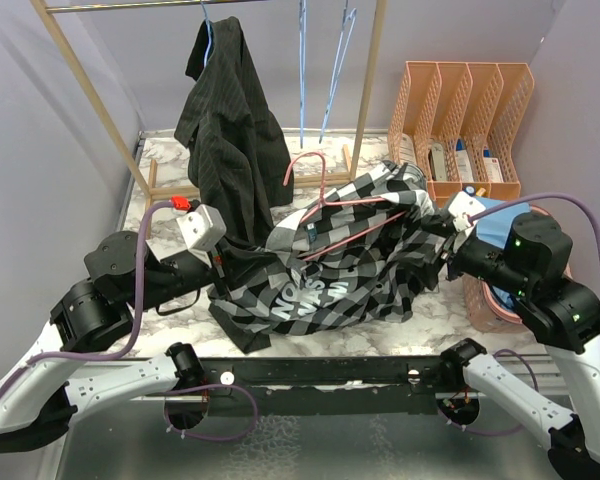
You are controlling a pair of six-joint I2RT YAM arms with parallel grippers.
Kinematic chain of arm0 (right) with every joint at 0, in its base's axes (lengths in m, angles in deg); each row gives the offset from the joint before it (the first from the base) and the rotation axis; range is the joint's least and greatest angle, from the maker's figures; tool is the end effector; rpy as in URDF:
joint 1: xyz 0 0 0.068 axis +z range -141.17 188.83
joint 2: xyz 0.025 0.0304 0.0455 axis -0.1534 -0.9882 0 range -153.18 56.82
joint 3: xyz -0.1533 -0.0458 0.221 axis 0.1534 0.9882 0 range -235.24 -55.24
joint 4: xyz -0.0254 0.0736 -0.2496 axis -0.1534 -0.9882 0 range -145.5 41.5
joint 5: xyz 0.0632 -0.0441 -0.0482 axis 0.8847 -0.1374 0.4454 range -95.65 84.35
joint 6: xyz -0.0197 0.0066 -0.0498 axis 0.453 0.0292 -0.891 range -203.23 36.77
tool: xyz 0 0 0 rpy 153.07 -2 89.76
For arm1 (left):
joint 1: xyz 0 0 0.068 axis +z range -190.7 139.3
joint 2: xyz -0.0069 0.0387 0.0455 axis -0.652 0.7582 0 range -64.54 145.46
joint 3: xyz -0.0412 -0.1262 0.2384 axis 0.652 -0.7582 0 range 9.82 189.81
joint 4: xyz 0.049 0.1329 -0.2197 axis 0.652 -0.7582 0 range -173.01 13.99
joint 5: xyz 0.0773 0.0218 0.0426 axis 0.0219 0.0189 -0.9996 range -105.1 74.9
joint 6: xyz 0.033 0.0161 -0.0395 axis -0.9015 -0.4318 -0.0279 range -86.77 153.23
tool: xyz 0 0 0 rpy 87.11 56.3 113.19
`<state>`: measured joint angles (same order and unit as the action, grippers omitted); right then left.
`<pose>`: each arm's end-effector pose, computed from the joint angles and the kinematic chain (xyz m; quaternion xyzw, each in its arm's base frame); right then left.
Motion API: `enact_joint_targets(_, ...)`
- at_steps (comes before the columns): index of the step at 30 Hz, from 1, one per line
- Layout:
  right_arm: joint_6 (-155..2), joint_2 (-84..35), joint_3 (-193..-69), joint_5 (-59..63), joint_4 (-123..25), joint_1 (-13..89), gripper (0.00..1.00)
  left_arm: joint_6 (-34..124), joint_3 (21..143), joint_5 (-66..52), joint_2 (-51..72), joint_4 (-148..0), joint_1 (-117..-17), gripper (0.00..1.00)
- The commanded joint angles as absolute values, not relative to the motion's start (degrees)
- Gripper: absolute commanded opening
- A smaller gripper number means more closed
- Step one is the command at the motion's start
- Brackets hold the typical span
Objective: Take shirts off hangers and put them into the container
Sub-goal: Remove the shirt from the hanger.
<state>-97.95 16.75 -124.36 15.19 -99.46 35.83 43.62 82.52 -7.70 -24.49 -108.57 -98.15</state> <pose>0.0856 0.0579 0.4149 -0.3849 0.7254 0.2078 0.5315 0.0504 -0.0877 0.4662 0.3233 0.6282 -0.4319 0.5606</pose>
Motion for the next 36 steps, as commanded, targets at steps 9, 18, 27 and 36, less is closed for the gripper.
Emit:
enact_joint_targets(9,-87.0,17.2,-115.8,7.4,-78.3,36.0,0.7,45.1,81.7,-7.7,-26.3,-100.4,-98.0,0.0)
enact_joint_targets(18,-84.0,14.9,-111.5,-4.3,-69.3,36.0,0.62,46.2,79.9,-7.4,-27.8,-98.9,-98.1,0.0)
enact_joint_targets(27,-84.4,12.5,-113.1,-1.0,-65.8,36.0,0.67,47.3,77.7,-6.9,-28.6,-97.7,-98.1,0.0)
enact_joint_targets(36,-87.7,10.6,-113.8,-9.5,-66.5,36.0,0.01,47.6,77.7,-8.3,-30.4,-99.2,-98.1,0.0)
